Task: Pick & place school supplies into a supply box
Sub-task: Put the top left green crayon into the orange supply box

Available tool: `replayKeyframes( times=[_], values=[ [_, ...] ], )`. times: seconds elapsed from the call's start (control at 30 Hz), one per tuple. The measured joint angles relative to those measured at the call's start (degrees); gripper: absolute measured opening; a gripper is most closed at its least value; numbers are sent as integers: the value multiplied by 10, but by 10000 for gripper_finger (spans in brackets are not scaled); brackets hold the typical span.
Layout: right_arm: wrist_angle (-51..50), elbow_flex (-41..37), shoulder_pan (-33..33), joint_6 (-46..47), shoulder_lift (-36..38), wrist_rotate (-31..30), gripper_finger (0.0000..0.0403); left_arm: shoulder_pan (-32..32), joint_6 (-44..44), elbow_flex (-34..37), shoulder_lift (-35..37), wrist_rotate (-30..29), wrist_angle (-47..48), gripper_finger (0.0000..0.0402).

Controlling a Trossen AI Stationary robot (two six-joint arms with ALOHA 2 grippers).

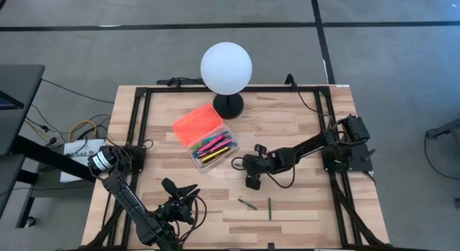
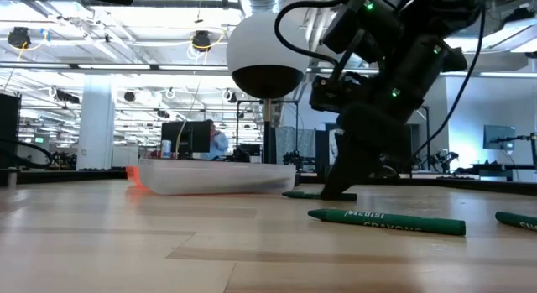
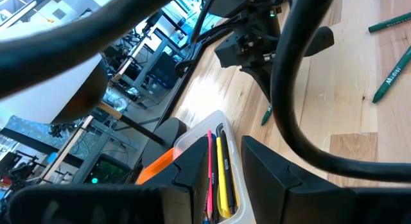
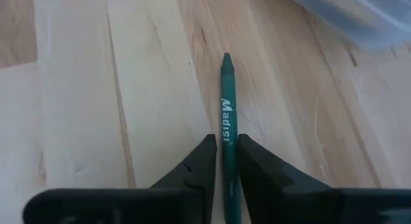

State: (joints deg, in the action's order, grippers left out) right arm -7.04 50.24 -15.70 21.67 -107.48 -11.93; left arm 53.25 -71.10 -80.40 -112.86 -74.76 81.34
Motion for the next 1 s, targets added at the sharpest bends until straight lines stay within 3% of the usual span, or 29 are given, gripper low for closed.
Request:
replayKeyframes(
  times=[0.2, 0.47, 0.77, 1.0],
  values=[
    [-66, 28, 1, 4, 0, 15, 58, 0, 0, 0, 0, 0, 0, 87],
    [-128, 51, 0, -5, 0, 23, 7, 0, 0, 0, 0, 1, 0, 87],
    [-192, 72, -2, -7, 0, 47, 11, 0, 0, 0, 0, 9, 0, 87],
    [-283, 94, -2, 5, 0, 105, 14, 0, 0, 0, 0, 9, 0, 87]
  ],
)
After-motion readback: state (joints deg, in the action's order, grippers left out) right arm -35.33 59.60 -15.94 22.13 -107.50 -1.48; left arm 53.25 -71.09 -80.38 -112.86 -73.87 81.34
